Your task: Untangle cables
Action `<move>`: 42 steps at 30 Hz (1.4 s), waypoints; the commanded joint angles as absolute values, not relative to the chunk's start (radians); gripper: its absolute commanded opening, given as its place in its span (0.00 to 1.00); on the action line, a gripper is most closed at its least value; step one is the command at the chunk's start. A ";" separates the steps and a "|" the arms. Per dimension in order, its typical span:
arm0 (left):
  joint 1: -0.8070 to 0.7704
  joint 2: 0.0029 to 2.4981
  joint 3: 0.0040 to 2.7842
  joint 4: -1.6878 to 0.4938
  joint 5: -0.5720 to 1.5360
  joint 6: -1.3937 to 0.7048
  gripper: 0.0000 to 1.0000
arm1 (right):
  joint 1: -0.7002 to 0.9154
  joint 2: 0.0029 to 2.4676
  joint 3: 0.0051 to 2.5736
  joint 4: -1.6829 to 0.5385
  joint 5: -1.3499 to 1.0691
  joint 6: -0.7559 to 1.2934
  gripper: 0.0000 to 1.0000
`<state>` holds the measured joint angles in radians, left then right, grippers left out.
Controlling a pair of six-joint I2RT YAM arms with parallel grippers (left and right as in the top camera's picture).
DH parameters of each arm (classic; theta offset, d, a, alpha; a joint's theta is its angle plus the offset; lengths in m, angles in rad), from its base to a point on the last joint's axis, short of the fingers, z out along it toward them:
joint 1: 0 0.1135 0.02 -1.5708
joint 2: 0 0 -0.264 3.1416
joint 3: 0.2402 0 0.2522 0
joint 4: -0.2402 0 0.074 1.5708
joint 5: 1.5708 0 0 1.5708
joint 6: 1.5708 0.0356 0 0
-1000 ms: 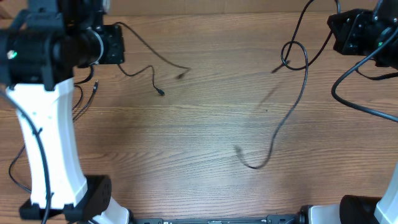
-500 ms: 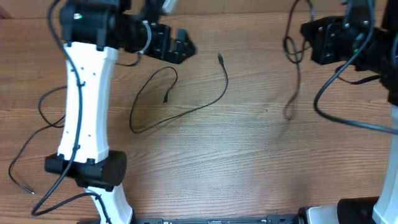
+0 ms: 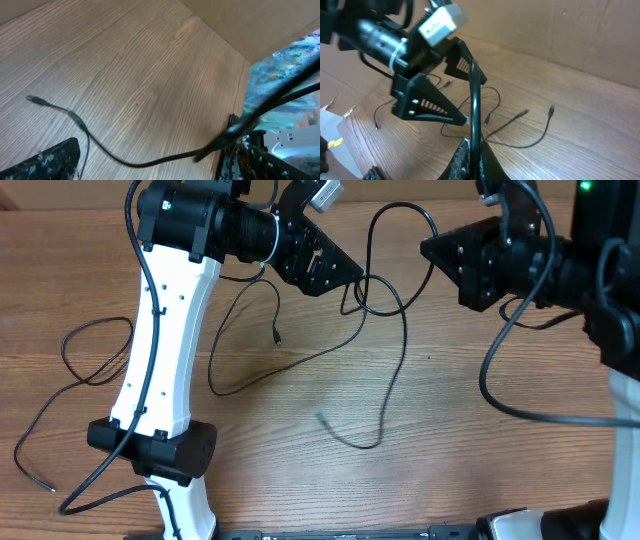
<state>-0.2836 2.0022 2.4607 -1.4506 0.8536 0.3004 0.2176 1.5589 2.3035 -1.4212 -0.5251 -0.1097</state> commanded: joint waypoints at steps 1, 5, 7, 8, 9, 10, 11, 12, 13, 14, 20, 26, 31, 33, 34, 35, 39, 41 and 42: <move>-0.281 2.010 2.471 -1.451 0.902 0.345 1.00 | 0.221 1.478 2.313 -1.401 -0.545 -0.122 0.04; -0.282 2.010 2.471 -1.451 0.974 0.361 1.00 | 0.221 1.439 2.313 -1.383 -0.545 -0.121 0.04; -0.286 2.010 2.471 -1.451 1.015 0.379 1.00 | 0.221 1.423 2.313 -1.382 -0.545 -0.121 0.04; -0.289 2.010 2.471 -1.451 1.032 0.390 1.00 | 0.221 1.418 2.313 -1.382 -0.545 -0.121 0.04; -0.291 2.010 2.471 -1.451 1.047 0.398 1.00 | 0.221 1.414 2.313 -1.383 -0.545 -0.121 0.04; -0.295 2.010 2.471 -1.451 1.062 0.403 1.00 | 0.221 1.413 2.313 -1.386 -0.545 -0.121 0.04; -0.301 2.010 2.471 -1.452 1.083 0.415 1.00 | 0.221 1.411 2.313 -1.390 -0.545 -0.121 0.04; -0.306 2.010 2.471 -1.452 1.099 0.424 1.00 | 0.221 1.410 2.313 -1.394 -0.545 -0.121 0.04; -0.313 2.010 2.471 -1.452 1.113 0.427 1.00 | 0.221 1.410 2.313 -1.397 -0.545 -0.121 0.04; -0.319 2.011 2.471 -1.451 1.117 0.429 1.00 | 0.221 1.410 2.313 -1.398 -0.545 -0.121 0.04; -0.372 2.025 2.471 -1.449 1.036 0.426 0.93 | 0.221 1.400 2.313 -1.396 -0.556 -0.121 0.04; -0.400 2.029 2.471 -1.439 0.864 0.358 0.91 | 0.221 1.385 2.313 -1.393 -0.556 -0.122 0.04; -0.405 2.029 2.471 -1.439 0.863 0.351 0.89 | 0.221 1.378 2.313 -1.394 -0.556 -0.121 0.04; -0.409 2.029 2.471 -1.438 0.863 0.351 0.89 | 0.221 1.378 2.313 -1.394 -0.556 -0.121 0.04; -0.412 2.029 2.471 -1.437 0.863 0.351 0.89 | 0.221 1.378 2.313 -1.395 -0.556 -0.121 0.04; -0.415 2.029 2.471 -1.435 0.863 0.351 0.89 | 0.221 1.378 2.313 -1.397 -0.556 -0.121 0.04; -0.437 2.029 2.471 -1.428 0.864 0.351 0.89 | 0.221 1.377 2.313 -1.400 -0.556 -0.121 0.04; -0.448 2.029 2.471 -1.422 0.863 0.351 0.89 | 0.221 1.376 2.313 -1.401 -0.556 -0.121 0.04; -0.454 2.029 2.471 -1.419 0.864 0.351 0.89 | 0.221 1.376 2.313 -1.402 -0.556 -0.121 0.04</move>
<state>-0.4328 2.0163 2.4607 -1.4273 0.8696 0.3656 0.2176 1.3922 2.3035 -1.4006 -0.5461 -0.1123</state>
